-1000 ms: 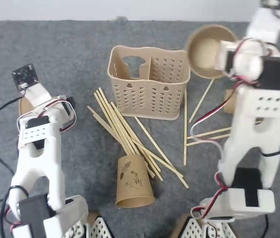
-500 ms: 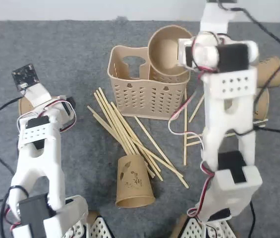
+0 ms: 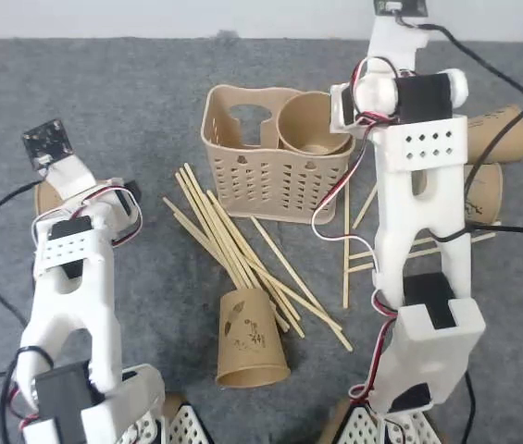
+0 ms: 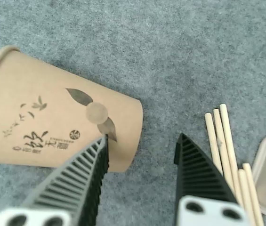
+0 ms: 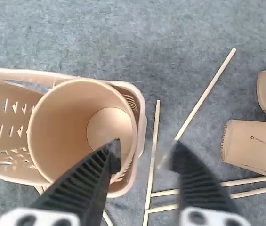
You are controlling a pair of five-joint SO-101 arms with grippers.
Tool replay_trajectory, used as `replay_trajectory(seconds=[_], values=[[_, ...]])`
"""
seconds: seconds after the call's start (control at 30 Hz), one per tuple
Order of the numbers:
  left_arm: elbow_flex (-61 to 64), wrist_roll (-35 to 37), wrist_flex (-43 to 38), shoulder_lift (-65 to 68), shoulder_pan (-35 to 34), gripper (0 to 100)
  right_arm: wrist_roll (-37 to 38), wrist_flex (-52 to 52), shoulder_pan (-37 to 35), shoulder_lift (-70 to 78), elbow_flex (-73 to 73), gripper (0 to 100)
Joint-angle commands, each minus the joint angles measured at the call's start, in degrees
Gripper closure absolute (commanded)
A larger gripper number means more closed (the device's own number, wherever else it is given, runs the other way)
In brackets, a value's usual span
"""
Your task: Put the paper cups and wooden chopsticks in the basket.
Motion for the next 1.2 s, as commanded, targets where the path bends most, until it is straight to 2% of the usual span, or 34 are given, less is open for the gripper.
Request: replay_trajectory(seconds=[0.0,0.17,0.3,0.67,0.97,1.17], values=[[-0.13,-0.53,-1.14,0.00,0.53,78,3.60,2.07,0.92,-4.09,-2.37,70.6],[-0.13,-0.53,-1.14,0.00,0.26,78,3.96,2.59,0.92,-14.73,-0.79,70.6],[-0.13,-0.44,-1.14,0.00,0.09,78,4.75,2.42,-1.63,-27.47,11.43,70.6],[-0.31,0.70,-1.14,-0.44,-4.04,78,22.86,1.01,-25.89,-59.47,56.00,70.6],[-1.54,2.29,-1.14,0.00,-6.33,78,29.98,-7.69,-44.44,-71.87,91.96,70.6],[-1.71,2.29,-1.14,0.09,-6.33,78,30.15,-11.47,-52.26,-73.19,96.00,70.4]])
